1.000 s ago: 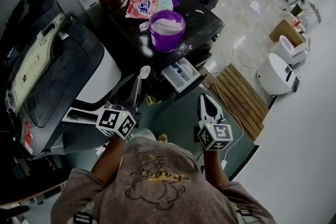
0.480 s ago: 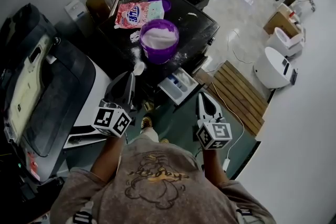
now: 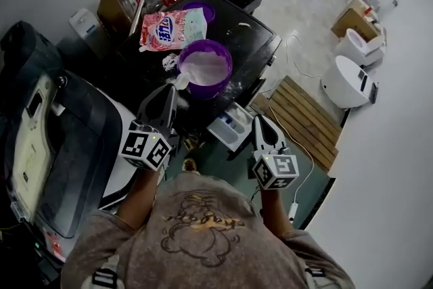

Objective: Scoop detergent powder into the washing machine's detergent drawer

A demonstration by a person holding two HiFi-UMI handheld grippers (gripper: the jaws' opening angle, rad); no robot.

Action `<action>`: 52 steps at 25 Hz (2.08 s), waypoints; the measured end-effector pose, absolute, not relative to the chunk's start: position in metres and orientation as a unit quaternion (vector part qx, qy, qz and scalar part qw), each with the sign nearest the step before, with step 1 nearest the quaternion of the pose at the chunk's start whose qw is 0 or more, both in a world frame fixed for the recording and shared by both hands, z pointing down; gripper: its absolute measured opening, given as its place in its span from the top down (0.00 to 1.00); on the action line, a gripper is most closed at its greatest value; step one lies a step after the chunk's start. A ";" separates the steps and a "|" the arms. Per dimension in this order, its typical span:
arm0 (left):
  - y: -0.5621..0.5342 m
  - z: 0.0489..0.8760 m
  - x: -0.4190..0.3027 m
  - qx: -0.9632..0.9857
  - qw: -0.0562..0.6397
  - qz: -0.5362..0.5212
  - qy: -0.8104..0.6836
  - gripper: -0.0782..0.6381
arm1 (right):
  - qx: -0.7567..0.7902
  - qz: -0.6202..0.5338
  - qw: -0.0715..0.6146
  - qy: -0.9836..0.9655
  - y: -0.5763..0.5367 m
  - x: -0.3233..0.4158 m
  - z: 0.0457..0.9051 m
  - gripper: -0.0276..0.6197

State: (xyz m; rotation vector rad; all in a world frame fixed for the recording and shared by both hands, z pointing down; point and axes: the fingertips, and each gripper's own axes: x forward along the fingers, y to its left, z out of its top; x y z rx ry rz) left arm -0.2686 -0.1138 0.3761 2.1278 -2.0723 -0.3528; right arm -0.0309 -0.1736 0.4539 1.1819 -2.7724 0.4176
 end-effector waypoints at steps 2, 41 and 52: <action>-0.126 0.374 -0.275 0.718 0.074 -0.117 -0.683 0.86 | 0.392 0.137 0.048 -0.909 -0.178 -0.037 0.454 0.96; -0.232 0.415 -0.274 0.785 0.042 0.124 -0.605 0.86 | 0.363 0.151 0.035 -0.919 -0.231 -0.023 0.456 0.96; -0.242 0.434 -0.273 0.803 0.030 0.220 -0.553 0.86 | 0.364 0.156 0.040 -0.918 -0.236 -0.025 0.461 0.96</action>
